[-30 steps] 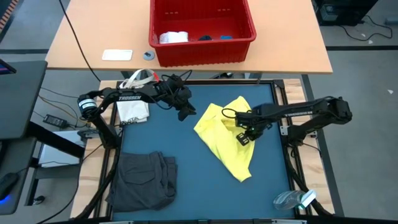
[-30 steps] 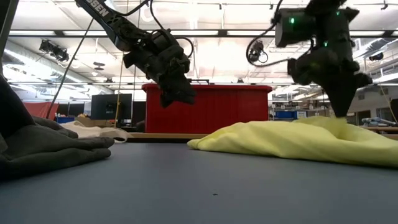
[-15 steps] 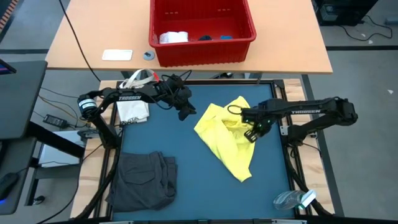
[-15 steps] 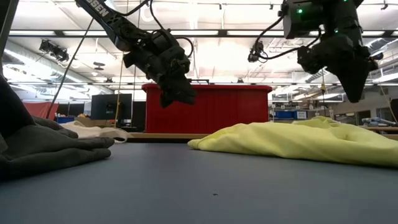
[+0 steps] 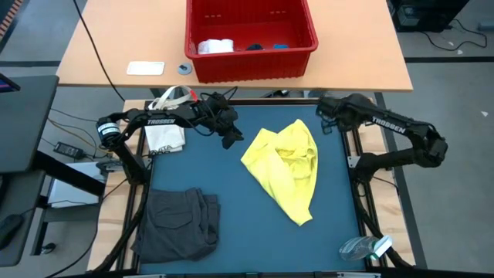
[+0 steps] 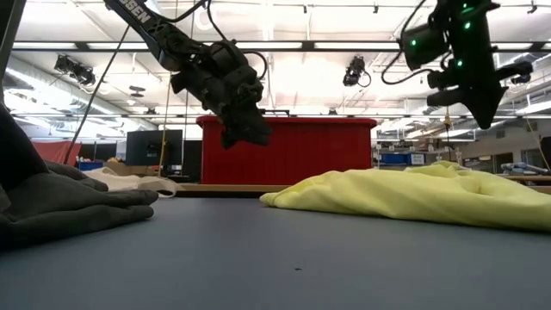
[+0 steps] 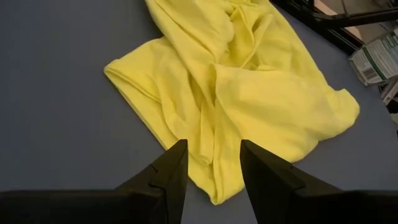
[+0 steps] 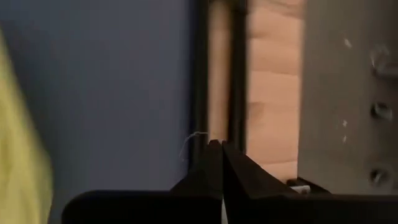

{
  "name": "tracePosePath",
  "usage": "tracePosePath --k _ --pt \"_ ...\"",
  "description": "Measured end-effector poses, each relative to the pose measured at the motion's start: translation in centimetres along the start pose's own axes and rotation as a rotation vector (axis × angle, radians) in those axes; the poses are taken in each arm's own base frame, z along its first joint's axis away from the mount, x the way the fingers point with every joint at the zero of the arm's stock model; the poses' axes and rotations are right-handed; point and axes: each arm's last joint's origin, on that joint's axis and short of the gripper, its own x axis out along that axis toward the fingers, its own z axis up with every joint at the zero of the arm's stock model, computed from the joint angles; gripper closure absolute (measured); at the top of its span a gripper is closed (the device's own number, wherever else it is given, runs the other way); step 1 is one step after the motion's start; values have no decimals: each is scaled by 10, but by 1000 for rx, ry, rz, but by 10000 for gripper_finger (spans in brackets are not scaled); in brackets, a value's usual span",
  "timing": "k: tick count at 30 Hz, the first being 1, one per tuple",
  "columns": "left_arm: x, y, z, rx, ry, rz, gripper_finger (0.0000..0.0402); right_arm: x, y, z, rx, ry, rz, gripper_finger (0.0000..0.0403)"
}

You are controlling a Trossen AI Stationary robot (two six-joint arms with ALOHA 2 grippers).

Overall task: Fold laundry
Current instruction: Fold the yellow shirt

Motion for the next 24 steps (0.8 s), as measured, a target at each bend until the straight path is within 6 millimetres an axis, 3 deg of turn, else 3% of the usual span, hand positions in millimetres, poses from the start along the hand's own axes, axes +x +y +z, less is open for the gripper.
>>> tracePosePath --k 5,10,20,24 --pt "0 0 0 -8 3 1 251 16 -26 19 346 -14 -142 398" --pt "0 0 -3 -31 29 4 251 28 -46 29 552 54 -186 374" --pt "-5 10 -5 -72 40 45 250 37 -61 32 577 167 -178 233" --pt "-8 16 -5 -88 40 58 250 37 -59 31 471 214 -117 192"
